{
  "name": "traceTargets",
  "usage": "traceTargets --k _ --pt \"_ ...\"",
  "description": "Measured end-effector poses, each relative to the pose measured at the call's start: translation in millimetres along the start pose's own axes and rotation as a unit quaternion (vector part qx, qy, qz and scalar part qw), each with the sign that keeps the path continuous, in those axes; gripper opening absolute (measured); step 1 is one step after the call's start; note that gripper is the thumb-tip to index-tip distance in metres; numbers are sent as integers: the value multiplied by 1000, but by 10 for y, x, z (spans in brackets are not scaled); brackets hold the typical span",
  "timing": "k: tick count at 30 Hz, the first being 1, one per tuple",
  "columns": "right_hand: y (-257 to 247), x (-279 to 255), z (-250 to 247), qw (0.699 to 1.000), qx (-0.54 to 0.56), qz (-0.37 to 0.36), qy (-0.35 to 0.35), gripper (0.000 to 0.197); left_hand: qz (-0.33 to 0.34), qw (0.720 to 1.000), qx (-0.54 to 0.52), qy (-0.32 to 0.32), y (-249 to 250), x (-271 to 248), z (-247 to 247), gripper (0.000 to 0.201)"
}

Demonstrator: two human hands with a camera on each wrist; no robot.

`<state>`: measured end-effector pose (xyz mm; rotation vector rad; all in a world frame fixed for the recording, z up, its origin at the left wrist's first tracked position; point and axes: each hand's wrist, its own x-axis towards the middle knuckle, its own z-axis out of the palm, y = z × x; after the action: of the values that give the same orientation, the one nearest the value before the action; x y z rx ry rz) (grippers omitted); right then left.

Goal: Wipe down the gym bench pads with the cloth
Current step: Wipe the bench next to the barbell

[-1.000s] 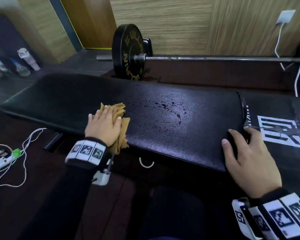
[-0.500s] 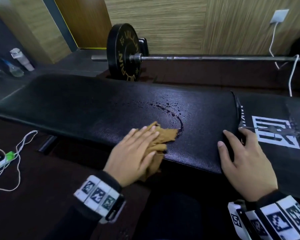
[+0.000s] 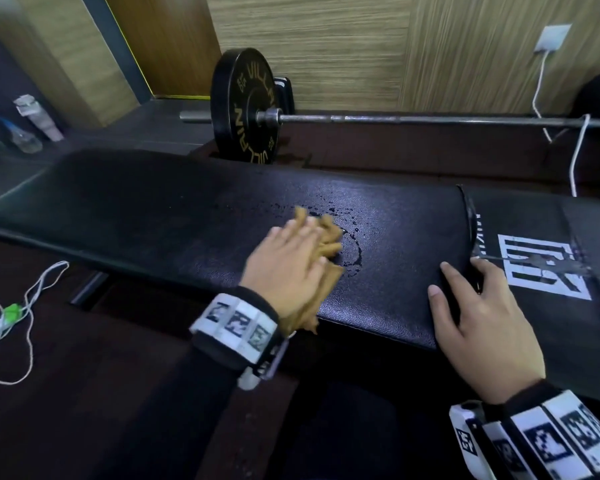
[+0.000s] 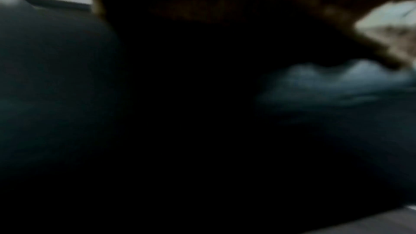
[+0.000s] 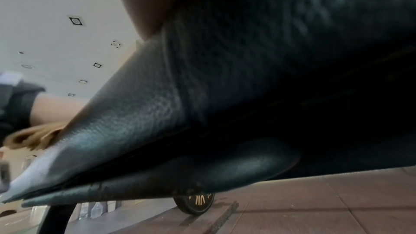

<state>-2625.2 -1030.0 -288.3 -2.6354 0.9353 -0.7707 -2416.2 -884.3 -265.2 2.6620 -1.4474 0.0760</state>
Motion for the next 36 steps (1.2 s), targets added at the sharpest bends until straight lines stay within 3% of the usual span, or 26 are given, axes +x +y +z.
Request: traceTargets --k 3,6,8,11,14,17,20,25,30,33,36 --pt "-12 8 -28 1000 -1 7 0 41 94 996 3 -5 468 50 60 57" --pt "-27 17 -98 1000 5 8 -22 42 105 994 1 -9 577 81 68 59" --pt "-41 27 -194 997 30 16 -72 47 102 993 -56 3 504 44 31 60" --pt "-65 71 -409 983 71 34 -164 56 58 986 -154 33 235 -60 -17 58" --pt "-87 133 -608 966 -19 -58 -253 64 -58 993 -103 26 -289 -138 18 53" --pt "-219 241 -723 922 -85 -157 -344 65 -142 988 -51 20 -861 -221 56 46" --pt "-424 395 -713 878 -138 -241 -390 63 -153 985 -63 52 -1127 -292 82 41" --pt "-749 735 -474 817 -173 -338 -434 71 -159 981 -40 105 -1083 -304 125 40" --pt "-928 863 -203 751 -179 -307 -557 73 -163 979 -42 117 -1067 -309 142 40" --pt "-1036 984 -34 748 -186 -285 -570 67 -172 975 -49 132 -1033 -300 125 41" --pt "-1247 1275 248 765 -207 -269 -547 63 -175 974 -54 135 -1031 -307 99 45"
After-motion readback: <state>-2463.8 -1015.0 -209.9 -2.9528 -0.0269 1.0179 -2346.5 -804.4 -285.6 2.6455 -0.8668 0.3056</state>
